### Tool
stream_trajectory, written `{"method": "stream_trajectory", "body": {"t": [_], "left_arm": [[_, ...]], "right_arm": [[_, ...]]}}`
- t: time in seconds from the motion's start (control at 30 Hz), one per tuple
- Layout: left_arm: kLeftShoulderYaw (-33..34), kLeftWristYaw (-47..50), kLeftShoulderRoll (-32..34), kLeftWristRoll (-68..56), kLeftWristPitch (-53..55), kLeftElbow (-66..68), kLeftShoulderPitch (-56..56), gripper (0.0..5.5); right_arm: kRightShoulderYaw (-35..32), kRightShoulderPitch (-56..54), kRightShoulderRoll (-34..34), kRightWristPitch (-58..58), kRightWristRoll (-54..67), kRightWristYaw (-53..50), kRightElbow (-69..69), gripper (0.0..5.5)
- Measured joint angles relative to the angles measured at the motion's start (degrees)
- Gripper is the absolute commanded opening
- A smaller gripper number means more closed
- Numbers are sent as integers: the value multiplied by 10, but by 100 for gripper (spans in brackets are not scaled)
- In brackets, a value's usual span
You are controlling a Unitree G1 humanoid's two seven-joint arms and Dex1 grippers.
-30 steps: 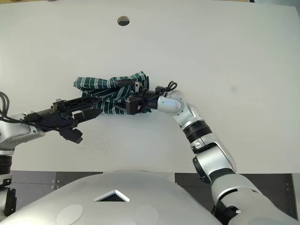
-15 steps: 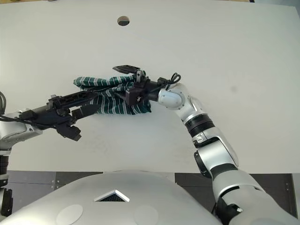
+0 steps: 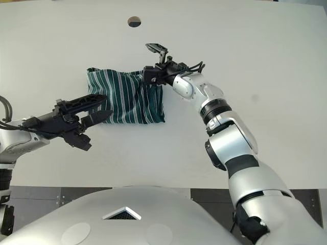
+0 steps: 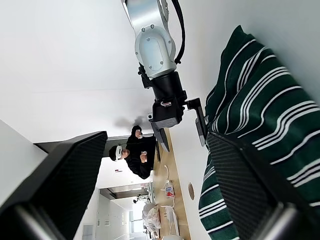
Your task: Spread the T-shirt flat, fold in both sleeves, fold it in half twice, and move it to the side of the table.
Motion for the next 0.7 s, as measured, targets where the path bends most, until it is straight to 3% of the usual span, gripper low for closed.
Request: {"method": "stream_trajectory", "body": {"t": [0.23,0.43,0.7], "left_arm": [[-4,6,-11,-32,41,2,-26,372],[39,46,-8,-38,48,4,-17,372],[48,77,-31,-31,55,-6,8,372]], "right_arm": [[-27,56,-1,-238,149,64,-163,399],[4,103,1,-169,109,118,-223,399],[89,4,9,-18,-33,90,-75,399]]}}
